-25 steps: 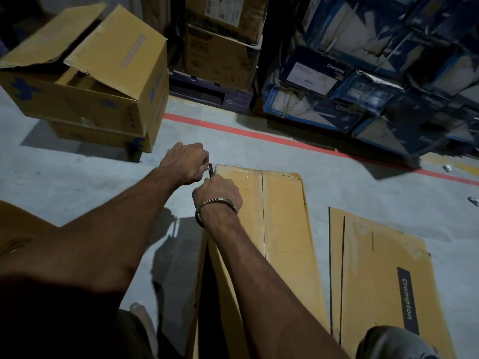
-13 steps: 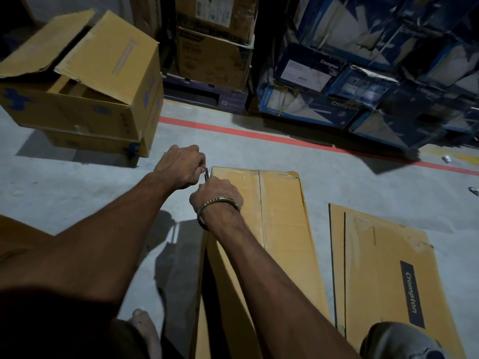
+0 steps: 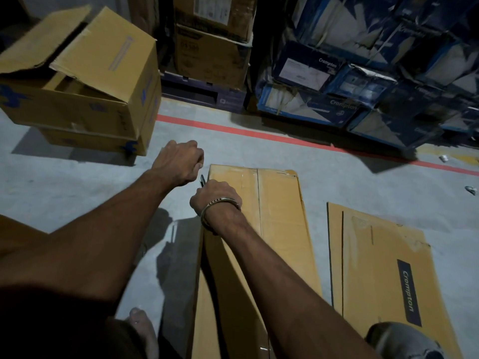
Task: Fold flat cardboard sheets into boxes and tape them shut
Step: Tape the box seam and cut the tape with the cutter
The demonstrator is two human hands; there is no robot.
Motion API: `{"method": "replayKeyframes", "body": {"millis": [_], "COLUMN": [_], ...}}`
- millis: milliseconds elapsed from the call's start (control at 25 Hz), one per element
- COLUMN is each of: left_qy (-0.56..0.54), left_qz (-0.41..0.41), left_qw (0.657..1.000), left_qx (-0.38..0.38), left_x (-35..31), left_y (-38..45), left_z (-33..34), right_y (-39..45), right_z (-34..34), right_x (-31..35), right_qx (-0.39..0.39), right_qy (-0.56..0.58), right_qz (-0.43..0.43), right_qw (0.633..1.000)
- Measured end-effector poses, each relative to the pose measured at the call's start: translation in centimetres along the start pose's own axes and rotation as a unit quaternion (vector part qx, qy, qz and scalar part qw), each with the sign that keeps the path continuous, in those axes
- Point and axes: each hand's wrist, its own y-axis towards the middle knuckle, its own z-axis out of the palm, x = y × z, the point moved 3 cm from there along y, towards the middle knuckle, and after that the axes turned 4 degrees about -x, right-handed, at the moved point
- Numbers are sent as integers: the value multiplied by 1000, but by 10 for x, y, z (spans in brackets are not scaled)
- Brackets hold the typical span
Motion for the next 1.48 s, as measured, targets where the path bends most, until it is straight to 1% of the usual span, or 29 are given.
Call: {"method": "replayKeyframes", "body": {"millis": [80,200,240,320,440,560,720,920,1000,1160,1280,1320,1360,1400,1480], "left_qy": [-3,-33,-42,-67,-83,-92,-82,-54,-57,-39,-31,-40,-60,-94,-178], "left_qz": [-10,-23,-28,-49,-64,-72,-58,-26,-33,-33,-67,-86,-107,-129,-174], "left_qw": [1000,999,999,997,994,993,995,998,998,998,997,995,992,987,969], "left_qx": [-1,-3,-1,5,8,12,10,12,-3,-37,-19,-14,-11,-9,-5], "left_x": [5,8,8,9,8,9,9,5,5,3,12,17,20,23,29], "left_y": [-4,-7,-7,-7,-8,-8,-7,-7,-4,0,-9,-13,-16,-19,-22], "left_z": [-1,-2,-3,-3,1,1,1,3,0,-10,-6,-4,-3,-2,2], "right_y": [-8,-24,-27,-26,-17,-1,14,18,17,5,-8,-9,-5,2,25], "right_z": [1,4,3,-1,-10,-9,-5,-8,1,8,7,5,1,-4,-15], "right_x": [2,-13,-20,-32,-34,-14,4,9,10,5,-11,-17,-21,-25,-25], "right_qx": [12,57,60,40,-24,-38,-43,-25,-4,1,44,40,16,-26,-137], "right_qy": [23,103,126,145,172,144,83,34,26,99,163,184,200,204,176], "right_qz": [-5,1,7,18,26,-6,-15,-19,-19,14,37,47,57,62,57], "right_qw": [1000,993,990,988,985,989,996,999,999,995,985,981,978,977,973]}}
